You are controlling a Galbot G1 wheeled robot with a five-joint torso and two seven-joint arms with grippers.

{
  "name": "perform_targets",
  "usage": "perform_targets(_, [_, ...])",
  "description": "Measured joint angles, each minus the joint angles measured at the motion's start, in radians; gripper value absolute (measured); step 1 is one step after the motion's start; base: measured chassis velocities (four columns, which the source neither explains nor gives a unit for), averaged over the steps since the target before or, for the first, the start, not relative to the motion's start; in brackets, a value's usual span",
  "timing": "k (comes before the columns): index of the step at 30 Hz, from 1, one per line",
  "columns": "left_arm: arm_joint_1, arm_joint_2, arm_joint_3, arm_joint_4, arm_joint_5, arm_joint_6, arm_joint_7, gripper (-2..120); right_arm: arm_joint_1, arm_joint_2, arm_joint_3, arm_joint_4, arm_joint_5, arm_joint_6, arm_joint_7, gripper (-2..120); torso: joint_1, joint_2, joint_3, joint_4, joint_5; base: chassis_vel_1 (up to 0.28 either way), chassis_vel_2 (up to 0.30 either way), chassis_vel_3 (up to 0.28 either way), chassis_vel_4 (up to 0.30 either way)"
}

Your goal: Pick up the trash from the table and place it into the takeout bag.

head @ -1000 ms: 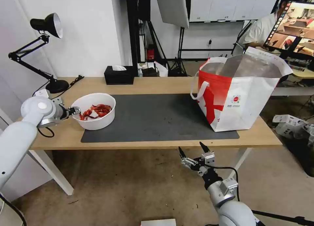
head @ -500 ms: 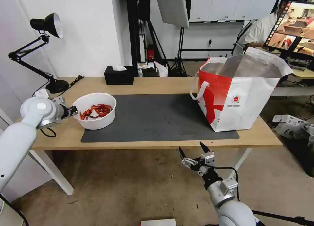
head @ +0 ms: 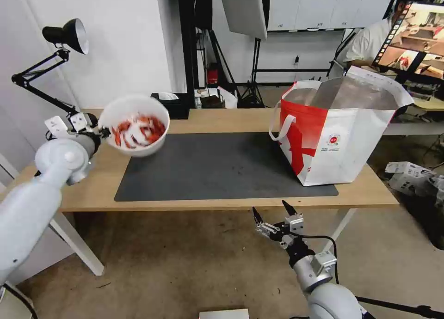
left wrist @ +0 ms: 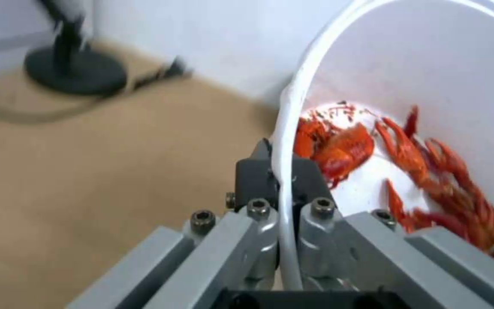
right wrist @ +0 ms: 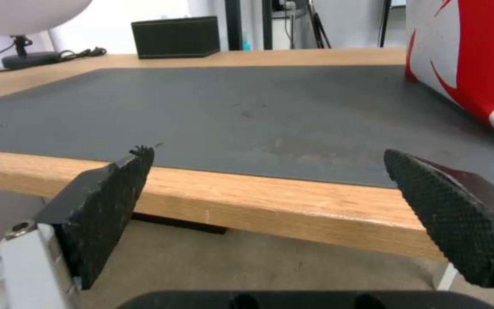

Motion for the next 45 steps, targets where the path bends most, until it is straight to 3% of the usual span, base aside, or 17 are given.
perform_targets(2, [-0.001,-0.016,0.009,-0.009,0.048,-0.057,0.029,0,0.000,0.000,0.000,0.000,0.000,0.000,0.000,100,0.000,0.000,0.000,0.0001,0.0000,0.000,0.000,0.000,0.000])
perform_targets(7, [-0.048,-0.044,0.049,-0.016,0.053,-0.071,0.030,0,0.000,0.000,0.000,0.000,0.000,0.000,0.000,100,0.000,0.000,0.000,0.0001,-0.0001,0.000,0.000,0.000,0.000])
perform_targets(11, [-0.166,-0.087,0.144,-0.021,0.029,-0.057,0.002,0,0.000,0.000,0.000,0.000,0.000,0.000,0.000,100,0.000,0.000,0.000,0.0002,0.0000,0.000,0.000,0.000,0.000])
perform_targets(14, [-0.337,-0.152,0.285,0.014,-0.010,-0.017,-0.035,0,0.000,0.000,0.000,0.000,0.000,0.000,0.000,100,0.000,0.000,0.000,-0.0002,0.0007,0.000,0.000,0.000,0.000])
perform_targets(15, [-0.337,-0.152,0.285,0.014,-0.010,-0.017,-0.035,0,0.000,0.000,0.000,0.000,0.000,0.000,0.000,100,0.000,0.000,0.000,-0.0002,0.0007,0.000,0.000,0.000,0.000])
perform_targets(18, [-0.494,-0.244,0.421,0.092,-0.055,0.007,-0.074,0,0.000,0.000,0.000,0.000,0.000,0.000,0.000,100,0.000,0.000,0.000,-0.0001,0.0003,0.000,0.000,0.000,0.000])
perform_targets(19, [-0.494,-0.244,0.421,0.092,-0.055,0.007,-0.074,0,0.000,0.000,0.000,0.000,0.000,0.000,0.000,100,0.000,0.000,0.000,-0.0001,0.0003,0.000,0.000,0.000,0.000])
perform_targets(21, [-0.619,-0.336,0.502,0.159,-0.085,0.013,-0.090,0,0.000,0.000,0.000,0.000,0.000,0.000,0.000,100,0.000,0.000,0.000,-0.0002,0.0001,0.000,0.000,0.000,0.000])
perform_targets(23, [-0.667,-0.375,0.529,0.187,-0.092,0.013,-0.095,0,0.000,0.000,0.000,0.000,0.000,0.000,0.000,100,0.000,0.000,0.000,-0.0004,0.0008,0.000,0.000,0.000,0.000])
perform_targets(26, [-0.783,-0.513,0.583,0.298,-0.115,0.013,-0.109,0,0.000,0.000,0.000,0.000,0.000,0.000,0.000,100,0.000,0.000,0.000,-0.0003,0.0006,0.000,0.000,0.000,0.000])
perform_targets(27, [-0.783,-0.513,0.583,0.298,-0.115,0.013,-0.109,0,0.000,0.000,0.000,0.000,0.000,0.000,0.000,100,0.000,0.000,0.000,-0.0003,0.0006,0.000,0.000,0.000,0.000])
perform_targets(29, [-0.825,-0.604,0.602,0.361,-0.118,0.014,-0.112,0,0.000,0.000,0.000,0.000,0.000,0.000,0.000,100,0.000,0.000,0.000,-0.0001,0.0005,0.000,0.000,0.000,0.000])
perform_targets(30, [-0.825,-0.604,0.602,0.361,-0.118,0.014,-0.112,0,0.000,0.000,0.000,0.000,0.000,0.000,0.000,100,0.000,0.000,0.000,-0.0001,0.0005,0.000,0.000,0.000,0.000])
perform_targets(33, [-0.850,-0.741,0.641,0.442,-0.068,0.016,-0.113,0,0.000,0.000,0.000,0.000,0.000,0.000,0.000,100,0.000,0.000,0.000,-0.0003,0.0006,0.000,0.000,0.000,0.000])
perform_targets(34, [-0.850,-0.741,0.641,0.442,-0.068,0.016,-0.113,0,0.000,0.000,0.000,0.000,0.000,0.000,0.000,100,0.000,0.000,0.000,-0.0003,0.0006,0.000,0.000,0.000,0.000])
perform_targets(37, [-0.846,-0.844,0.686,0.513,0.045,0.026,-0.121,0,0.000,0.000,0.000,0.000,0.000,0.000,0.000,100,0.000,0.000,0.000,-0.0007,0.0007,0.000,0.000,0.000,0.000])
perform_targets(45, [-0.807,-0.860,0.749,0.562,0.161,0.026,-0.132,0,0.000,0.000,0.000,0.000,0.000,0.000,0.000,100,0.000,0.000,0.000,0.0006,0.0000,0.000,0.000,0.000,0.000])
